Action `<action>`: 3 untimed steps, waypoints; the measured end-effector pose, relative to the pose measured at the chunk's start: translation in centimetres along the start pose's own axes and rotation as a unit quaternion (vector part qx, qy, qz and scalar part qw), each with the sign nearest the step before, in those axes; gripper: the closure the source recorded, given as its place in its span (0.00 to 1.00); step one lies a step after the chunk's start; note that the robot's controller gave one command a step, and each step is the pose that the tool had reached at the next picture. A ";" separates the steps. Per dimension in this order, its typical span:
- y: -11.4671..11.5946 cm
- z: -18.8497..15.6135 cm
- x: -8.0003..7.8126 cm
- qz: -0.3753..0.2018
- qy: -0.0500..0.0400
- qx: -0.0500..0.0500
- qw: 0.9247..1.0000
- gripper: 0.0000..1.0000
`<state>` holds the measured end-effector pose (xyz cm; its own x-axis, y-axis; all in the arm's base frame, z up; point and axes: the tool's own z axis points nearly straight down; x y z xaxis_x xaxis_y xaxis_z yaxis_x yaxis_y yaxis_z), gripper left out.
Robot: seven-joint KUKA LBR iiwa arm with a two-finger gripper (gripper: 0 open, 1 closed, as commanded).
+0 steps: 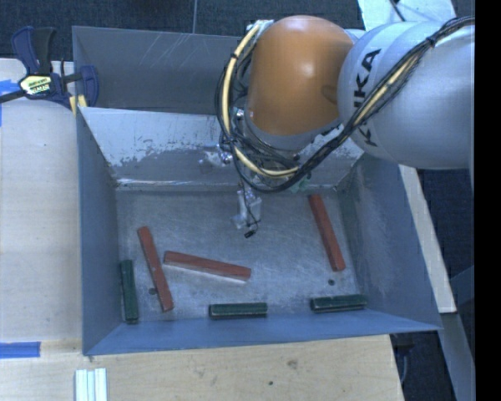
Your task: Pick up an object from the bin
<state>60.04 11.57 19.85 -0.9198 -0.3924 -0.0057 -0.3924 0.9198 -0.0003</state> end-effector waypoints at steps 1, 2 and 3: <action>2.8 13.1 3.2 -0.063 0.006 -0.001 0.998 0.00; 2.7 12.6 2.9 -0.060 0.003 0.000 0.998 1.00; 2.8 12.6 2.8 -0.060 -0.001 0.000 0.998 0.00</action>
Offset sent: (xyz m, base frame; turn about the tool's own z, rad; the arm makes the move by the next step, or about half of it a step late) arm -0.0385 0.0145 -0.1285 -0.1253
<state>56.41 13.04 7.20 -0.8663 -0.4995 -0.0069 -0.4995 0.8663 -0.0007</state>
